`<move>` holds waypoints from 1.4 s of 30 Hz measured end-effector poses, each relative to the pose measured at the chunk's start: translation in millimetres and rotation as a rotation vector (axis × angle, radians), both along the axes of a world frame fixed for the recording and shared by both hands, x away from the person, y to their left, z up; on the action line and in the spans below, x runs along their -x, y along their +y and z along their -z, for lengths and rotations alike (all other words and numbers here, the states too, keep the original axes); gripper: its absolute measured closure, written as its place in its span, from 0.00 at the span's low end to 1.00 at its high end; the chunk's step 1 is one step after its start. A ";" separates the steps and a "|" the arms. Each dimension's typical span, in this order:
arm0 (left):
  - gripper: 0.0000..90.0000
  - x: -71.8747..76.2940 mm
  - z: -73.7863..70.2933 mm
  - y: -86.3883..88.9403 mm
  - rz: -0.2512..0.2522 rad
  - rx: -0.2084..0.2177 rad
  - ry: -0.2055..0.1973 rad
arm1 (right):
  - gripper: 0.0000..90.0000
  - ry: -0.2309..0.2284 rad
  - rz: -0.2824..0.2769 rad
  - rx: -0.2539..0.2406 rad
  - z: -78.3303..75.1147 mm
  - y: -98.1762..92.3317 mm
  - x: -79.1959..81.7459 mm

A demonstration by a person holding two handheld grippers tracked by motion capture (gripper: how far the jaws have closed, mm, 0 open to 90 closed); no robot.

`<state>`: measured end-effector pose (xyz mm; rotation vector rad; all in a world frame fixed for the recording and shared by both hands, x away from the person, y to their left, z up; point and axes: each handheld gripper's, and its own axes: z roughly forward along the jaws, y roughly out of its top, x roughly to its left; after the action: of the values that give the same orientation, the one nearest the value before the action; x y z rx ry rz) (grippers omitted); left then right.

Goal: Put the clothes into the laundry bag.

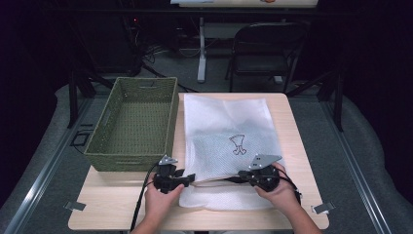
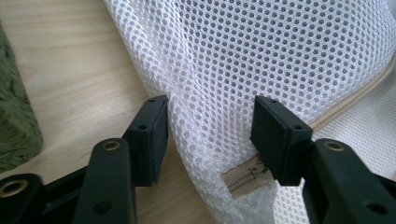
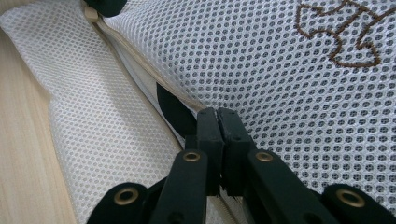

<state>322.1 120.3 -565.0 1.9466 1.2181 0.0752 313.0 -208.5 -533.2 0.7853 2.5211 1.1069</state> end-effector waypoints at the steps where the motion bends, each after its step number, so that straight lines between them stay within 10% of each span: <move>1: 0.55 0.2 -0.1 -0.1 0.001 0.001 -0.001 | 0.98 -0.001 0.000 0.002 0.0 0.3 0.1; 15: 0.90 4.7 -8.8 0.1 0.024 -0.021 -0.071 | 0.97 0.002 0.001 -0.005 -0.1 0.9 0.0; 30: 0.93 5.7 -40.7 0.7 0.029 0.015 -0.135 | 0.80 -0.026 0.023 -0.118 -23.8 -3.3 4.1; 42: 0.93 -0.5 -58.4 -4.0 0.046 0.016 -0.146 | 0.68 -0.048 -0.034 -0.101 -34.9 26.4 5.8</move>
<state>322.7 116.3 -506.5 1.9191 1.0748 0.1799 307.2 -182.1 -498.2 0.7351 2.4642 1.2581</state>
